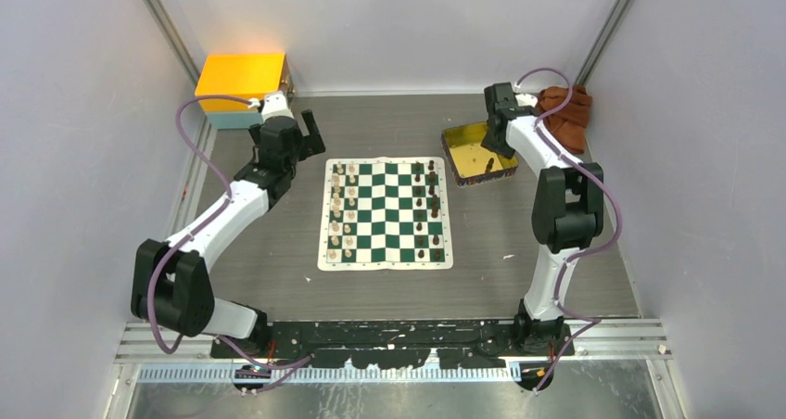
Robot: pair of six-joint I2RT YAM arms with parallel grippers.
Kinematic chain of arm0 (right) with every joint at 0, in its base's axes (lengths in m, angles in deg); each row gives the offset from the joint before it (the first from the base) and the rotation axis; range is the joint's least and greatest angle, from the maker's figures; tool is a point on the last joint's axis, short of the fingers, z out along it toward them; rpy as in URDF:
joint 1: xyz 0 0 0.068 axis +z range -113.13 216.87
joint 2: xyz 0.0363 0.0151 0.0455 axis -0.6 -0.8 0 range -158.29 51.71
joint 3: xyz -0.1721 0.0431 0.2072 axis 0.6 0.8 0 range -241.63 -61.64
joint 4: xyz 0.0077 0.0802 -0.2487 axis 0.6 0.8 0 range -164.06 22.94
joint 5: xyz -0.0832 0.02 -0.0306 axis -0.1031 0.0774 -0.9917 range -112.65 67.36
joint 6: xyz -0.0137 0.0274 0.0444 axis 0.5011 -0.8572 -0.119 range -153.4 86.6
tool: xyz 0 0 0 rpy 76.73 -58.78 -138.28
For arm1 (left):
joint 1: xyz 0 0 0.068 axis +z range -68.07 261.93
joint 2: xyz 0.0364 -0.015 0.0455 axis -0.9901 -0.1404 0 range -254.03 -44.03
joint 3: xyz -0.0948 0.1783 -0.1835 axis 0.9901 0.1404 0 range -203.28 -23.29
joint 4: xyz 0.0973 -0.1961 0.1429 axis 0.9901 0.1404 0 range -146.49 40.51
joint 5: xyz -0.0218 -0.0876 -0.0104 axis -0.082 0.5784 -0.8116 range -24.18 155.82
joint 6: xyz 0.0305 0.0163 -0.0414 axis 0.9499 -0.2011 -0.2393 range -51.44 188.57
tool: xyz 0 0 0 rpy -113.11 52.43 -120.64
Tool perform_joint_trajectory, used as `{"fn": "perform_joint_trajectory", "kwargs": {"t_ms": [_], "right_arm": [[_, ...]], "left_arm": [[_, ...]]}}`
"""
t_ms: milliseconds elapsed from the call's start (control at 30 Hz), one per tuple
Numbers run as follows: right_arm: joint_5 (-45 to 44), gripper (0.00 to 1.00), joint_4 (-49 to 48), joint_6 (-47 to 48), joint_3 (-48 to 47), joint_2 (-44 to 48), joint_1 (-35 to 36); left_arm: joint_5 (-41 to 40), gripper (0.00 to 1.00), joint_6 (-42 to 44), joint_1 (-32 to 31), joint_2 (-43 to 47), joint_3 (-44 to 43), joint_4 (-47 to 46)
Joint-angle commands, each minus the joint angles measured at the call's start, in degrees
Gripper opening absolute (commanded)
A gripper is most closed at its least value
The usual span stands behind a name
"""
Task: Set up the chess pieces on the board
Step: Pick up the chess piece from the storage box.
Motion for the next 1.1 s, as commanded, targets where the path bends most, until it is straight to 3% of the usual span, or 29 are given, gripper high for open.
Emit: {"fn": "perform_joint_trajectory", "kwargs": {"t_ms": [0, 867, 1067], "right_arm": [[0.6, 0.43, -2.1, -1.6, -2.7, -1.4, -0.6], [4.3, 0.43, -3.8, -2.9, -3.6, -7.1, -1.7], [4.5, 0.38, -4.0, -2.8, -3.5, -7.6, -1.8]], "left_arm": [[-2.4, 0.96, 2.5, -0.8, 4.4, 1.1, -6.2], [-2.8, 0.96, 4.1, -1.9, 6.2, 2.0, -5.5], [-2.8, 0.96, 4.2, -1.9, 5.8, 2.0, -5.6]]}}
